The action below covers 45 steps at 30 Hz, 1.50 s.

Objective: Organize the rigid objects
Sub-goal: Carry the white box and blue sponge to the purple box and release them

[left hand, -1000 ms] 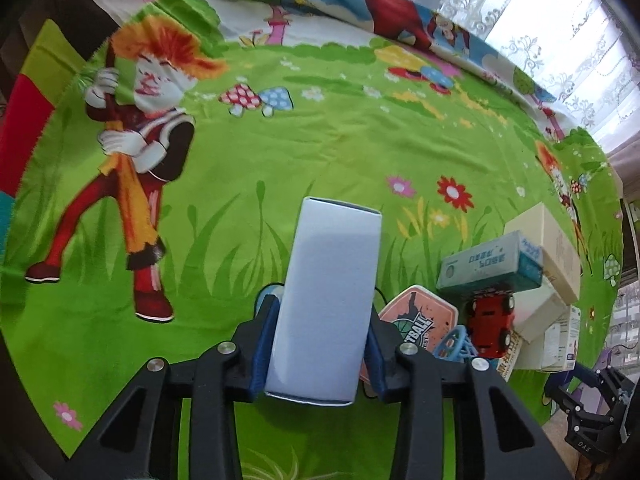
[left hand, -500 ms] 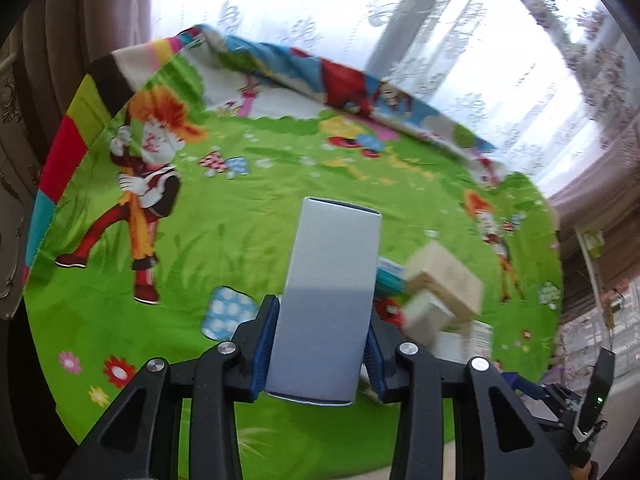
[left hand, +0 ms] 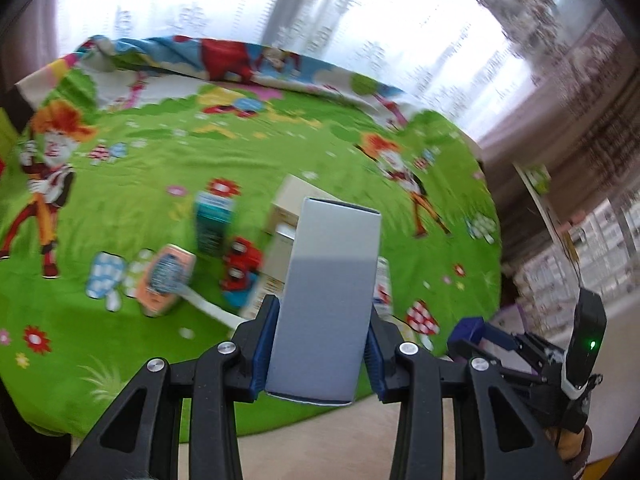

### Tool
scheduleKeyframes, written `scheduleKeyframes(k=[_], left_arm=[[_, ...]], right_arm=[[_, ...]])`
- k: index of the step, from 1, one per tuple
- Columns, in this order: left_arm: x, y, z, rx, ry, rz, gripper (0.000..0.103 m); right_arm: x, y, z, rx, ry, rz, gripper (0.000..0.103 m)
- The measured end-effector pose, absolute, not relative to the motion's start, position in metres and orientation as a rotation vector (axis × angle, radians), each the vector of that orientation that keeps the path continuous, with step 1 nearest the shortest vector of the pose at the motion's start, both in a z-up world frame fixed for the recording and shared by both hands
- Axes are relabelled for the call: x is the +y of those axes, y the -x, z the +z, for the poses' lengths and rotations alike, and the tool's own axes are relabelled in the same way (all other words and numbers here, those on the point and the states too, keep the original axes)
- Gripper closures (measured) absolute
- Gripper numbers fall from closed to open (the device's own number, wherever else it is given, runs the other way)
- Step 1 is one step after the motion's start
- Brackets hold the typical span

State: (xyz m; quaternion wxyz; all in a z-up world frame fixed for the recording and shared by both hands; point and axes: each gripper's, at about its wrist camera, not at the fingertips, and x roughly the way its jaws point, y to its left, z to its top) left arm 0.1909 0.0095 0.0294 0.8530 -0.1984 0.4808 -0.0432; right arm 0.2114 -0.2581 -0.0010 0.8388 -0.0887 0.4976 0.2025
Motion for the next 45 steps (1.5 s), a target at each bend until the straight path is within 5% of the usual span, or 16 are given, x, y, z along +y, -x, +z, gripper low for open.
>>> scheduleKeyframes(k=[29,45], left_arm=[[-0.247,-0.214,0.010,1.247,0.215,-0.548,0.063],[-0.295,-0.224,-0.007,1.327,0.252,-0.608,0.059]], right_arm=[[-0.459,-0.195,0.015,1.006,-0.069,0.086,0.048],[-0.477,-0.202,0.009,1.001,-0.117,0.070,0.047]])
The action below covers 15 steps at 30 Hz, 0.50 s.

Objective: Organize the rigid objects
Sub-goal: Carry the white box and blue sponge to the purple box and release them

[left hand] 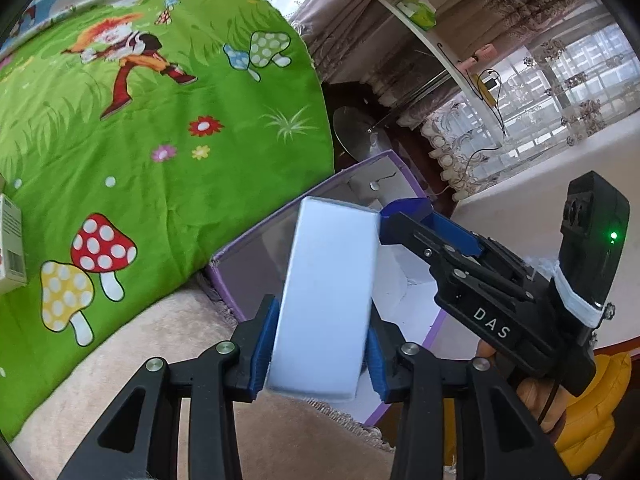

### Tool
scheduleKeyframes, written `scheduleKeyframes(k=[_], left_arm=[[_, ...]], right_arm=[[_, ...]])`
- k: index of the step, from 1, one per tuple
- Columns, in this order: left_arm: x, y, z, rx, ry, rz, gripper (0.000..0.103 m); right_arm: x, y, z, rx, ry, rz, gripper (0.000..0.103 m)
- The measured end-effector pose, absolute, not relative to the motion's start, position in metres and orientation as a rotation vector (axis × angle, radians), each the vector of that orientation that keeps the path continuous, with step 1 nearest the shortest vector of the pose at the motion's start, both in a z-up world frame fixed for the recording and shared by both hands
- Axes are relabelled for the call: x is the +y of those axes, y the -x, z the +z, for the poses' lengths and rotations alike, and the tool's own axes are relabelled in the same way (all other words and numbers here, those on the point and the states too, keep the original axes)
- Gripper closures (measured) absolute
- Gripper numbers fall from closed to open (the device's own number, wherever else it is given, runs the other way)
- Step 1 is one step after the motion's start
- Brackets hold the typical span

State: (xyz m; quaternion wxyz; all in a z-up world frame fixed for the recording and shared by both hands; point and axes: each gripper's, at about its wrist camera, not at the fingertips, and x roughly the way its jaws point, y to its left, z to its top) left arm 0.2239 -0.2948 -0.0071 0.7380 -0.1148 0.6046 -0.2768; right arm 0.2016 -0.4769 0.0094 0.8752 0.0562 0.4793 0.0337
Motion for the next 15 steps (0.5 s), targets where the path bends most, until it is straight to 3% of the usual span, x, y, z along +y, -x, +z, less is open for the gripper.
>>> scheduleKeyframes(k=[5,15], left_arm=[[-0.292,-0.225,-0.007,1.330,0.276,-0.599,0.049],[-0.281,-0.219,0.009,1.244,0.256,-0.630,0.036]], right_arm=[[-0.478,-0.200,0.012,0.991,-0.128,0.067,0.033],[-0.470,-0.199,0.016,0.988,-0.122,0.088,0.031]])
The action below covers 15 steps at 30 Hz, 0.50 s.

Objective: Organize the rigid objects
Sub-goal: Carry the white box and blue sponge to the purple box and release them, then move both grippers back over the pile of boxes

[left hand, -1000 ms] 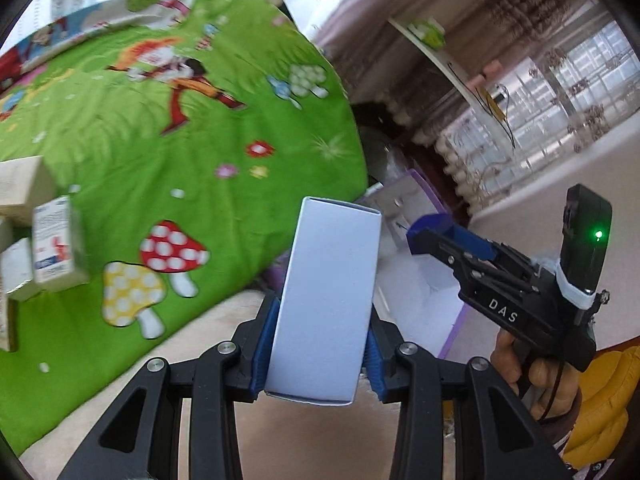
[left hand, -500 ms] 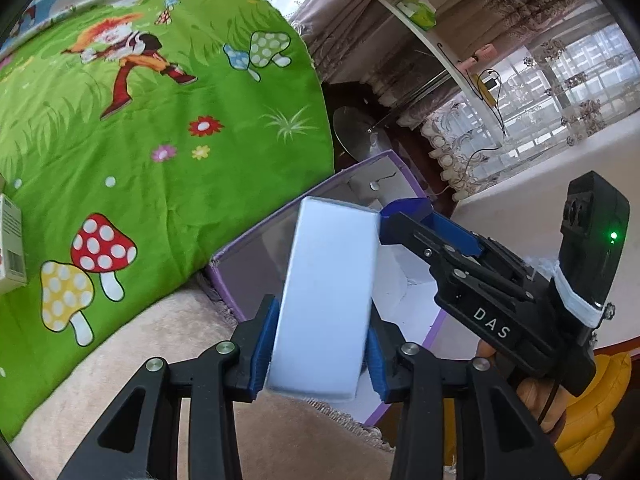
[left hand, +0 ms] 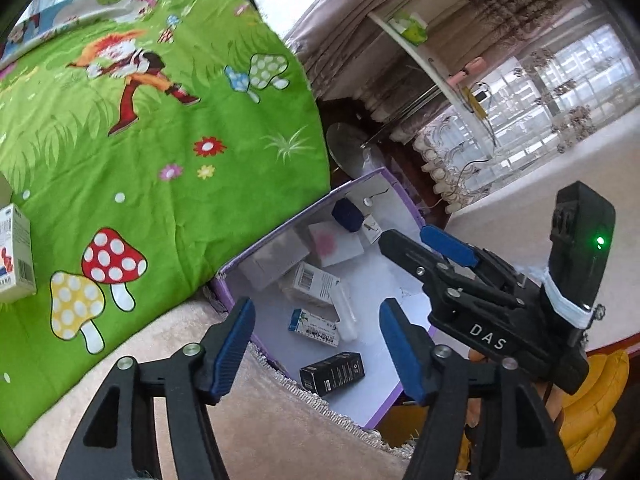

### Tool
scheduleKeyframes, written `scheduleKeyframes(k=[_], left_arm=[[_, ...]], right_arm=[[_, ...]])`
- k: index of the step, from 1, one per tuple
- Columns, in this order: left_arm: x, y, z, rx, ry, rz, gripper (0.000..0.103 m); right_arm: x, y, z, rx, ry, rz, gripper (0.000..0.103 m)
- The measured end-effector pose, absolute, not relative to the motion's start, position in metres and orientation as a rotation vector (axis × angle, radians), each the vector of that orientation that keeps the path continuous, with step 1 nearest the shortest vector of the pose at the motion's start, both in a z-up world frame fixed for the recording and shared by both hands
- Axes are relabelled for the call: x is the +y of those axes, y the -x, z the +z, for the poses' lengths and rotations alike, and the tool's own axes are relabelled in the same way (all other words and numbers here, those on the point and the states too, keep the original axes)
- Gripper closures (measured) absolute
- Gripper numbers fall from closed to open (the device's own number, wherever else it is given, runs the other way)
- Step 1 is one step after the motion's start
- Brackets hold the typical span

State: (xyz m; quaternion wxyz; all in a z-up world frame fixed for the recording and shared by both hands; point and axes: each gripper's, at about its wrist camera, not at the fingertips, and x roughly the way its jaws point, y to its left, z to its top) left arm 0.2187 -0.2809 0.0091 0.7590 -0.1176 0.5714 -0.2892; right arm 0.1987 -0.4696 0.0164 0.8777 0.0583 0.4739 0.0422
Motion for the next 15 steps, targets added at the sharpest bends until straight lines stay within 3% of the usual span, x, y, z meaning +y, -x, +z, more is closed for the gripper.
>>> scheduleKeyframes(k=[15], left_arm=[[-0.197,-0.217,0.048,1.081,0.329,-0.527,0.036]], right_arm=[[-0.422,-0.197,0.049,0.929,-0.113,0.203,0.031]])
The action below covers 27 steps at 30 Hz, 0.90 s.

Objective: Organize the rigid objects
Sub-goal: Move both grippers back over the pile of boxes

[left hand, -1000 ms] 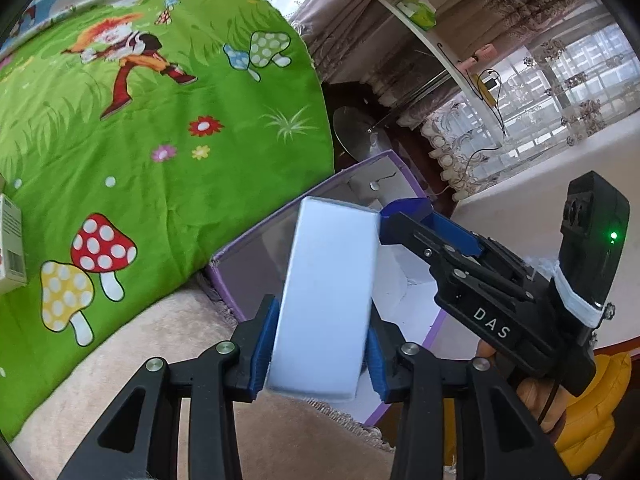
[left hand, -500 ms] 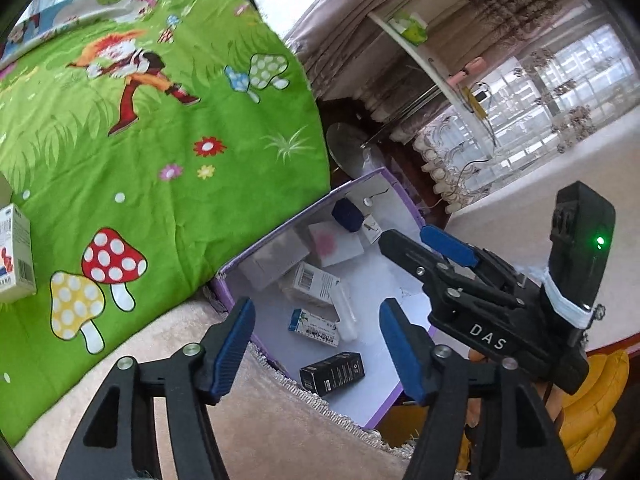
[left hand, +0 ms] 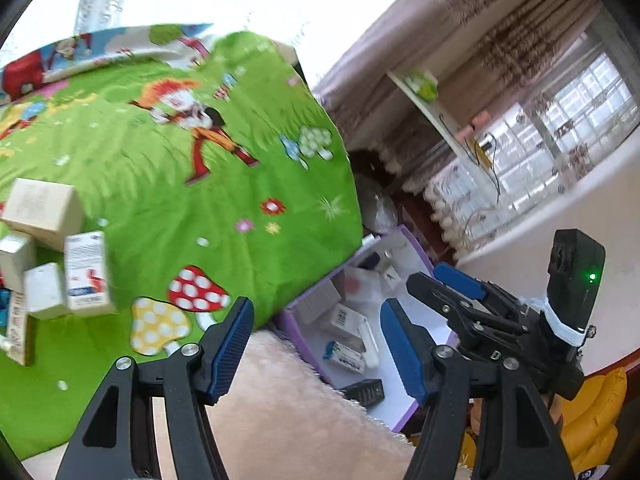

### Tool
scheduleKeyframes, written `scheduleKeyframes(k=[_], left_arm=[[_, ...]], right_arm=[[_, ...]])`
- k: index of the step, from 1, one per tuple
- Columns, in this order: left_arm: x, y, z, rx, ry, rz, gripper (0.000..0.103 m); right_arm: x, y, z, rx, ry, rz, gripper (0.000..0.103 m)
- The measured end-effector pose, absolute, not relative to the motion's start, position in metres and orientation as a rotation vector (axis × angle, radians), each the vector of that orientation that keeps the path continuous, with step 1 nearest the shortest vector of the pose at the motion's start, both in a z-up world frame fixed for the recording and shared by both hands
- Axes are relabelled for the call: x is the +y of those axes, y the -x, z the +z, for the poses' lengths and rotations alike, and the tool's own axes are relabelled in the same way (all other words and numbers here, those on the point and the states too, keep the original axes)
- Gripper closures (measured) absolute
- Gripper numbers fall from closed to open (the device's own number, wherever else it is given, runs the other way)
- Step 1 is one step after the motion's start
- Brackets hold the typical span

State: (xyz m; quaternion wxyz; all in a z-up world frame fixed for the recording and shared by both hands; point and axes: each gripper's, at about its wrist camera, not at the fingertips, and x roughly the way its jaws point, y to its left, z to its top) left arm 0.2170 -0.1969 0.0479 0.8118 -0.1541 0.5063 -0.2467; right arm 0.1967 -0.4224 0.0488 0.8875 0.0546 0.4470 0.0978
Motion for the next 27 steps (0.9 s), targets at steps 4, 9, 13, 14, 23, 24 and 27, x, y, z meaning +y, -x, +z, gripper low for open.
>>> scheduleKeyframes(k=[4,9,13,14,23,24,27], left_arm=[[-0.166,-0.212,0.053,1.037,0.332,-0.472,0.036],[-0.117,-0.212,0.054,0.987,0.375,-0.400,0.036],[-0.070,-0.209,0.053,0.959,0.436,-0.324,0.037],[-0.059,-0.209,0.053,0.954,0.452,-0.307,0.037],[0.026,-0.203,0.044,0.934,0.555,-0.145,0.037],[0.032,-0.203,0.043,0.935,0.558,-0.131,0.037],[0.049,-0.202,0.039,0.938,0.555,-0.084,0.037]], right_arm=[[-0.393,-0.196,0.067,0.905,-0.104,0.277,0.031],[-0.352,-0.198,0.087,0.875,-0.061,0.345,0.031],[-0.319,-0.202,0.099,0.857,-0.009,0.383,0.031],[-0.309,-0.204,0.101,0.853,0.006,0.394,0.031],[-0.250,-0.221,0.100,0.867,0.048,0.450,0.031],[-0.245,-0.224,0.097,0.876,0.058,0.451,0.031],[-0.229,-0.231,0.083,0.913,0.078,0.464,0.031]])
